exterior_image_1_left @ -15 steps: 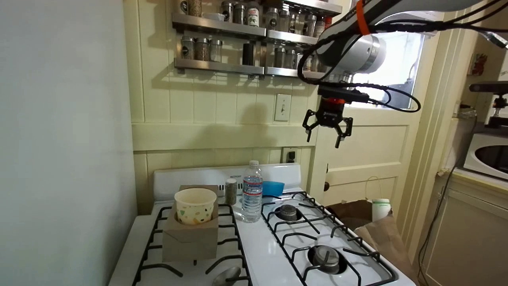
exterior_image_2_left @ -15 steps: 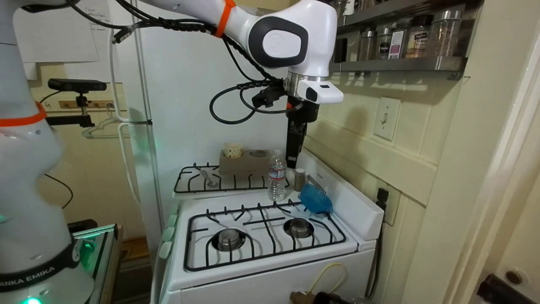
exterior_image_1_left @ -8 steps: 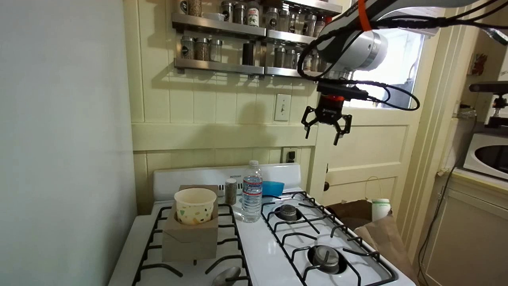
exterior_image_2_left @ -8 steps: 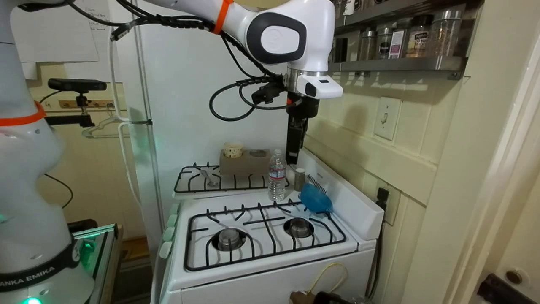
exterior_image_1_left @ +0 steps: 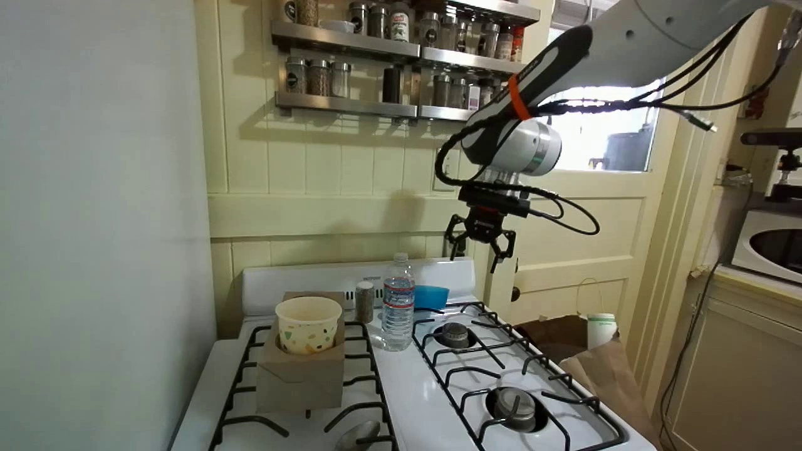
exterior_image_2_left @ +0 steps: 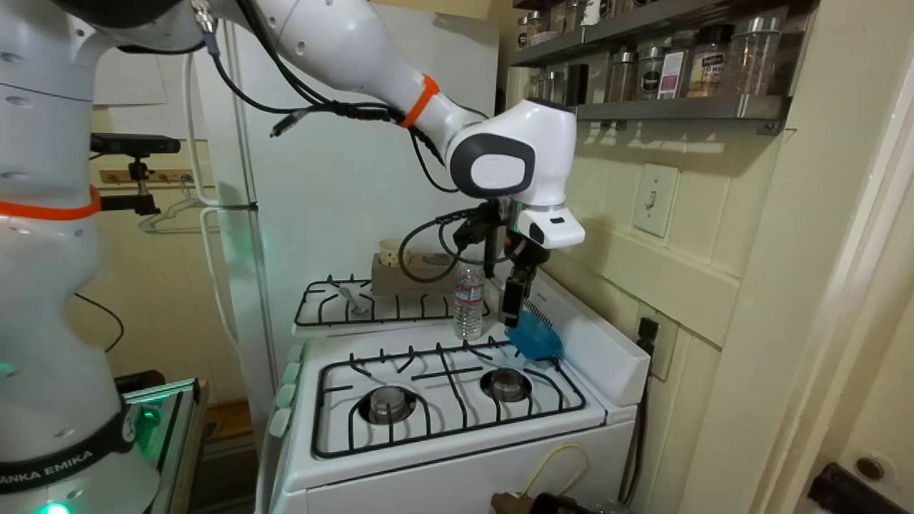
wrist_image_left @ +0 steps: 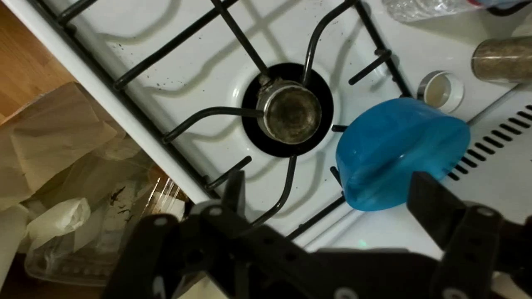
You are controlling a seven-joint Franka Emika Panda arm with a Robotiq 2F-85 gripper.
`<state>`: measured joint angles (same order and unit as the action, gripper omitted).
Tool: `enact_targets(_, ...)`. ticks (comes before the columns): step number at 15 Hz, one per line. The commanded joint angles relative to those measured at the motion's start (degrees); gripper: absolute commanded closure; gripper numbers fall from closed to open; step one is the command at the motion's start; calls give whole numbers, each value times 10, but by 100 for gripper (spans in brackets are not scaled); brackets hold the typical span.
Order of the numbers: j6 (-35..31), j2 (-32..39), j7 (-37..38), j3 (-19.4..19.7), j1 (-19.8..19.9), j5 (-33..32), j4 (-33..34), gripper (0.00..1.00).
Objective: Take the blue bowl and put it next to the paper cup
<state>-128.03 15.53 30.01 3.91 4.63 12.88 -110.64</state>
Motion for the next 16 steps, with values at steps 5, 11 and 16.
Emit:
enact_targets(5, 32, 151, 12, 5, -13, 8, 152, 0)
enact_targets(11, 119, 208, 22, 2, -15, 12, 236, 21)
enact_targets(16, 160, 234, 26, 4, -16, 12, 272, 63)
